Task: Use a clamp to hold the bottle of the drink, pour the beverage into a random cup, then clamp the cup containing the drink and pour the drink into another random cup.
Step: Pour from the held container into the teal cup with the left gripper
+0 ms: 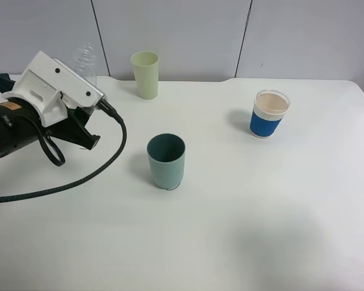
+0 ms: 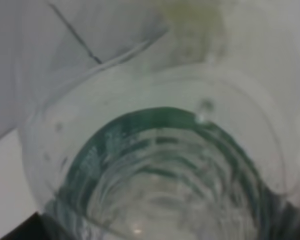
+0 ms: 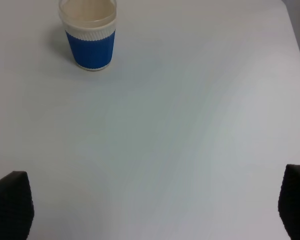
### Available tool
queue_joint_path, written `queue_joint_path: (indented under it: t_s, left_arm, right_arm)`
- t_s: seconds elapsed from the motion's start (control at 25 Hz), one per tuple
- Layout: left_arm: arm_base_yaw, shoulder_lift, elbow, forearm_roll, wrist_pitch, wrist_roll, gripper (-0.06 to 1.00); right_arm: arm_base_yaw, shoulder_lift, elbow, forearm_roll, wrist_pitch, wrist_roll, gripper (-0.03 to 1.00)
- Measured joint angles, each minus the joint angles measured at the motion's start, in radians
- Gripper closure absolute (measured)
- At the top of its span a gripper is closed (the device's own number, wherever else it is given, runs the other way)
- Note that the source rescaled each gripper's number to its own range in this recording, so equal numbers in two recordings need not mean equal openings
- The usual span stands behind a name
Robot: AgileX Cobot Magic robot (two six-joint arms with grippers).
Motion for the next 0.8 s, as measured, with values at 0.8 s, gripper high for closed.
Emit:
queue_joint_path:
  t_s: [0.8]
  left_arm:
    - [-0.265, 0.153, -0.160, -0.300, -0.255, 0.639, 0.85]
  right_arm:
    - [0.000, 0.000, 0.000, 0.000, 0.000, 0.000, -0.03]
